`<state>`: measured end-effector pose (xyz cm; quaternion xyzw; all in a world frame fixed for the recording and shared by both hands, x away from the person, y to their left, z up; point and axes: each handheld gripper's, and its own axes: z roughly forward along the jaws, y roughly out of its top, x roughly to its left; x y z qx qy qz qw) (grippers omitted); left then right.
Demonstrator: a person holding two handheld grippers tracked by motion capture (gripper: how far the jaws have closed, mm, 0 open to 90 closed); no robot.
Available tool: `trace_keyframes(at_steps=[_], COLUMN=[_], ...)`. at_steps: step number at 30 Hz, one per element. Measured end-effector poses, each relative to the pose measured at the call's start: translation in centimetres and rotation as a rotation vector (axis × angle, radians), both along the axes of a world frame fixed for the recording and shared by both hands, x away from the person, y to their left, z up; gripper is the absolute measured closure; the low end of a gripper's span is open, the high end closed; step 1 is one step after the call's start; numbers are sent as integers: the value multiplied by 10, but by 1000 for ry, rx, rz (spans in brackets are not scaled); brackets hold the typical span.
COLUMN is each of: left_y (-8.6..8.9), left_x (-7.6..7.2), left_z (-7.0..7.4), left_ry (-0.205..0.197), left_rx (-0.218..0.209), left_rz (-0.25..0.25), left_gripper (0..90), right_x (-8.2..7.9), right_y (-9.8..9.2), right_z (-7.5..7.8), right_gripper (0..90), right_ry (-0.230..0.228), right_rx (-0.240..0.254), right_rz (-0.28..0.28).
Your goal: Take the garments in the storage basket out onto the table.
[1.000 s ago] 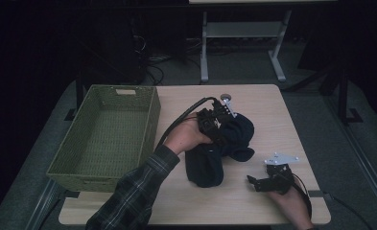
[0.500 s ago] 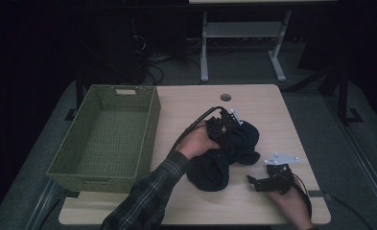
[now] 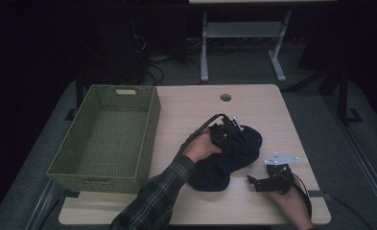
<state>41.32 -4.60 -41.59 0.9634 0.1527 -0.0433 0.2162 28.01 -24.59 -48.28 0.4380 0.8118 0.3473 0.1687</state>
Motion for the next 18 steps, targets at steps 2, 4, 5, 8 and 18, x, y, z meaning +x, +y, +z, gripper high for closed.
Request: trace_keyframes(at_steps=[2, 4, 5, 8, 18], left_y=[-2, -4, -5, -5, 14], left_x=[2, 1, 1, 1, -4], left_z=[-8, -12, -14, -14, 18], left_ry=[1, 6, 5, 2, -55], left_rx=[6, -2, -2, -3, -52], left_rz=[3, 7, 3, 5, 31], left_gripper=[705, 700, 697, 675, 361], right_x=[0, 0, 0, 0, 0], right_y=[0, 0, 0, 0, 0], right_z=[0, 0, 0, 0, 0], right_gripper=[59, 59, 59, 60, 59], right_ry=[0, 1, -1, -1, 2], right_rx=[0, 0, 3, 4, 1], right_rz=[0, 0, 0, 0, -1])
